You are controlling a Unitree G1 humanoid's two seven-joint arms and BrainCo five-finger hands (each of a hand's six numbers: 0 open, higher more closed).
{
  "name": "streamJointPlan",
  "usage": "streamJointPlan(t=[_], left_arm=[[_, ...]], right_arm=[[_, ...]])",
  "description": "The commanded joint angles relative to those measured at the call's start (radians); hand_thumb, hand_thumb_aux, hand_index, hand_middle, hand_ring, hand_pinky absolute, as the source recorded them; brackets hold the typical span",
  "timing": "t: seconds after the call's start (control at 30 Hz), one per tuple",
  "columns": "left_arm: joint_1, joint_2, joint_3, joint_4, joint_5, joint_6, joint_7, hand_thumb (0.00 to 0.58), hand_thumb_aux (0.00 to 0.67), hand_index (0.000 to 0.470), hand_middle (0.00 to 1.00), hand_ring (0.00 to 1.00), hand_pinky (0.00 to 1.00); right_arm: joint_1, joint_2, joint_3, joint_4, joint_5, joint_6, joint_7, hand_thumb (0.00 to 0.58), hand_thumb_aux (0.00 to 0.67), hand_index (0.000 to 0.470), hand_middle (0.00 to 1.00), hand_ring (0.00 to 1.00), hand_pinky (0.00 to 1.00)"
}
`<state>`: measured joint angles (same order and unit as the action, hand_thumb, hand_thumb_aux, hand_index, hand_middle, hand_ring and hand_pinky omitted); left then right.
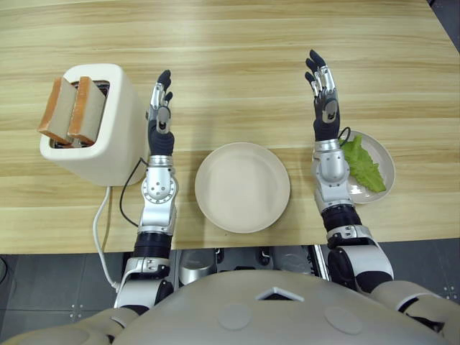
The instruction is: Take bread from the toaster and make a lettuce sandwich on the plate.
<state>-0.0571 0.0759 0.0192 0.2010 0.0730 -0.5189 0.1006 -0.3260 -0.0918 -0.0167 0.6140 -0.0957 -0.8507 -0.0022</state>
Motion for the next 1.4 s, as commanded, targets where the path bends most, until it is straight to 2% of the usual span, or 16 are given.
streamJointPlan(t=[0.03, 0.37, 0.47, 0.53, 0.6, 0.73, 0.93, 1.07, 1.17, 1.4], left_arm=[[-0.003, 0.010, 0.015, 0.029, 0.010, -0.001, -0.001, 0.000, 0.000, 0.000, 0.00, 0.00, 0.00], [-0.008, 0.012, 0.012, 0.042, 0.014, -0.008, 0.001, 0.000, 0.000, 0.000, 0.00, 0.00, 0.00], [0.021, 0.030, 0.016, -0.116, 0.070, 0.017, 0.014, 0.000, 0.000, 0.000, 0.00, 0.00, 0.00], [0.050, 0.094, 0.058, -0.333, 0.205, 0.077, 0.010, 0.000, 0.000, 0.000, 0.00, 0.00, 0.00], [0.086, 0.165, 0.133, -0.514, 0.301, 0.189, -0.026, 0.000, 0.000, 0.000, 0.00, 0.00, 0.00], [0.216, 0.314, 0.198, -0.646, 0.335, 0.414, -0.218, 0.000, 0.000, 0.000, 0.00, 0.00, 0.00], [0.347, 0.416, 0.417, -0.612, 0.388, 0.578, -0.213, 0.000, 0.000, 0.000, 0.00, 0.00, 0.00], [0.376, 0.465, 0.480, -0.521, 0.478, 0.640, -0.160, 0.000, 0.000, 0.000, 0.00, 0.00, 0.00], [0.373, 0.479, 0.476, -0.457, 0.506, 0.647, -0.119, 0.000, 0.000, 0.000, 0.00, 0.00, 0.00], [0.322, 0.467, 0.494, -0.510, 0.488, 0.584, -0.015, 0.000, 0.000, 0.000, 0.00, 0.00, 0.00]], right_arm=[[-0.007, 0.004, 0.003, 0.016, 0.014, 0.000, 0.012, 0.000, 0.000, 0.000, 0.00, 0.00, 0.00], [-0.011, 0.003, 0.003, 0.029, 0.011, -0.005, 0.010, 0.000, 0.000, 0.000, 0.00, 0.00, 0.00], [-0.007, 0.005, 0.003, 0.029, 0.014, -0.009, 0.011, 0.000, 0.000, 0.000, 0.00, 0.00, 0.00], [-0.006, 0.006, 0.002, 0.030, 0.018, -0.005, 0.013, 0.000, 0.000, 0.000, 0.00, 0.00, 0.00], [-0.004, 0.008, 0.002, 0.029, 0.024, -0.006, 0.018, 0.000, 0.000, 0.000, 0.00, 0.00, 0.00], [0.005, 0.012, 0.005, 0.013, 0.030, -0.007, 0.026, 0.000, 0.000, 0.000, 0.00, 0.00, 0.00], [-0.003, 0.020, 0.013, 0.016, 0.034, -0.005, 0.041, 0.000, 0.000, 0.000, 0.00, 0.00, 0.00], [-0.010, 0.023, 0.017, 0.024, 0.036, -0.005, 0.050, 0.000, 0.000, 0.000, 0.00, 0.00, 0.00], [-0.011, 0.025, 0.019, 0.028, 0.036, -0.006, 0.054, 0.000, 0.000, 0.000, 0.00, 0.00, 0.00], [-0.006, 0.024, 0.028, 0.028, 0.034, -0.009, 0.061, 0.000, 0.000, 0.000, 0.00, 0.00, 0.00]])
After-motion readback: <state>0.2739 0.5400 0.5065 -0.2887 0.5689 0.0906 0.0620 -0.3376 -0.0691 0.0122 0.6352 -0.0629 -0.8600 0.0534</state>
